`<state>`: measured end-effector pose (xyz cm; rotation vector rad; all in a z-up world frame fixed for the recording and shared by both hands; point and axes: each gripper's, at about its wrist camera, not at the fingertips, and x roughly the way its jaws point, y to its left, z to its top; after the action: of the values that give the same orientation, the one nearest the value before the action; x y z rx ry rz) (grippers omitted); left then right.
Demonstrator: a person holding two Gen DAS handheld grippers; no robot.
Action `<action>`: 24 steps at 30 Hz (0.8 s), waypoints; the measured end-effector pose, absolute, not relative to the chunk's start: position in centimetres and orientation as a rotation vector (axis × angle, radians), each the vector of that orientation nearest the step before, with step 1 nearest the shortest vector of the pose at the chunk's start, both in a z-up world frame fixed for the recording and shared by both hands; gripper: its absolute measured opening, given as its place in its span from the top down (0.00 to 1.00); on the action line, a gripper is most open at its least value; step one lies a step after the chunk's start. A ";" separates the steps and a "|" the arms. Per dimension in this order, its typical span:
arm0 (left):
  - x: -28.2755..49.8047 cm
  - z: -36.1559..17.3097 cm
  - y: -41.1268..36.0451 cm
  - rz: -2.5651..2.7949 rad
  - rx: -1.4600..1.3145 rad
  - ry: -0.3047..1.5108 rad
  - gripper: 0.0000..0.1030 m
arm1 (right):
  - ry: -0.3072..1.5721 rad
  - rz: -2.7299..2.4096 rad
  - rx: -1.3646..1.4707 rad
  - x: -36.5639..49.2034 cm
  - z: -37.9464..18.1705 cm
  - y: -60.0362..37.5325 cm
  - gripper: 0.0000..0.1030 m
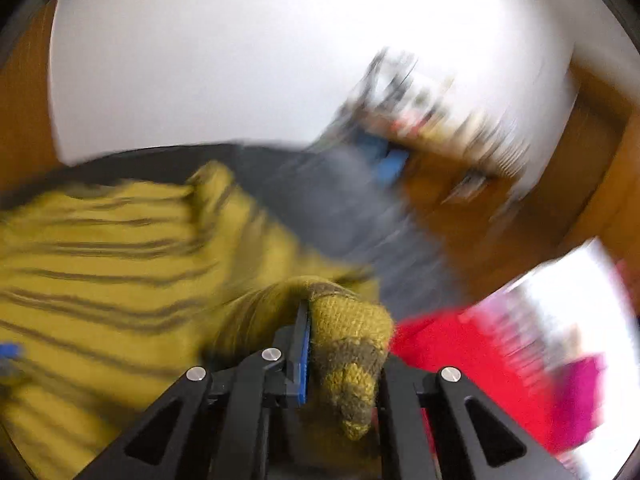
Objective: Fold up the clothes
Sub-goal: 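Grasp the other sleeve cuff with the right gripper and lift it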
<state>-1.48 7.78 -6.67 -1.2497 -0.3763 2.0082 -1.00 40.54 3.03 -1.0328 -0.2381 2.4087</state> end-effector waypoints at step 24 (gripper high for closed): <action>-1.7 -6.7 7.5 1.998 -1.262 -0.421 0.11 | -1.070 2.456 -0.376 -4.2 7.1 25.1 0.73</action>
<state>-1.68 7.47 -6.72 -1.2621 -0.4208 1.9977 -4.23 25.14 7.13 -0.3764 -1.0696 2.4556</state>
